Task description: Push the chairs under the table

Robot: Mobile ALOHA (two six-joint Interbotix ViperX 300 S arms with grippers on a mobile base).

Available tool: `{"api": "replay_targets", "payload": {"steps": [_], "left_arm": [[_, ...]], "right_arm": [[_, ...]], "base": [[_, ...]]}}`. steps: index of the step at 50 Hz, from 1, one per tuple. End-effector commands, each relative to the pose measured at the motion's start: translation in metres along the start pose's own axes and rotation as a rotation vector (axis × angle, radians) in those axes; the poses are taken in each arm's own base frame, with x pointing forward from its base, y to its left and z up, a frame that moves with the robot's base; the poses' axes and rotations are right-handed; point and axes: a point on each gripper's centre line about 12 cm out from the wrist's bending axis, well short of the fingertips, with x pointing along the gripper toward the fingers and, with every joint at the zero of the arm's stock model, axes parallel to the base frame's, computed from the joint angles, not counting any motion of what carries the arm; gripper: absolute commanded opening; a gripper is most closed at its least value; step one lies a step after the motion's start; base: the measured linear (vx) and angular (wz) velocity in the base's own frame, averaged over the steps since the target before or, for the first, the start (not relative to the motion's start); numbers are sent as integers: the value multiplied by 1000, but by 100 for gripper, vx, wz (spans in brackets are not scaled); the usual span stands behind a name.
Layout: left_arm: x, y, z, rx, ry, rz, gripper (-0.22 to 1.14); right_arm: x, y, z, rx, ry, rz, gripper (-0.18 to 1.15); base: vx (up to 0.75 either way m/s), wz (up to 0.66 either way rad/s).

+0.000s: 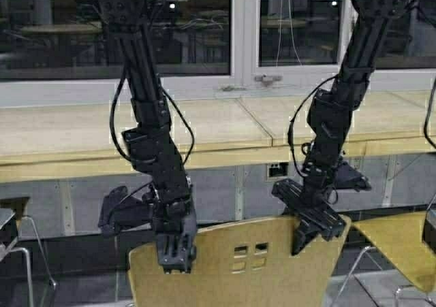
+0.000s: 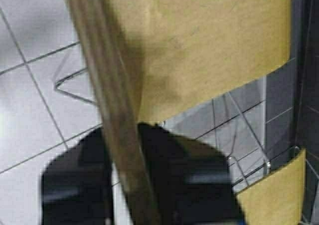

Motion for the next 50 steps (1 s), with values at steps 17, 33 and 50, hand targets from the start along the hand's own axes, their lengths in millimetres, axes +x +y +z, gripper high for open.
{"api": "replay_targets", "payload": {"steps": [17, 33, 50], "left_arm": [[-15, -11, 49, -43, -86, -6, 7], [-27, -18, 63, -52, -103, -17, 7], [-24, -26, 58, -30, -86, -41, 7]], "right_arm": [[-1, 29, -21, -177, -3, 49, 4], [-6, 30, -43, -216, 25, 38, 4], [-7, 32, -41, -211, 15, 47, 4]], "base": [[14, 1], [21, -5], [20, 14]]}}
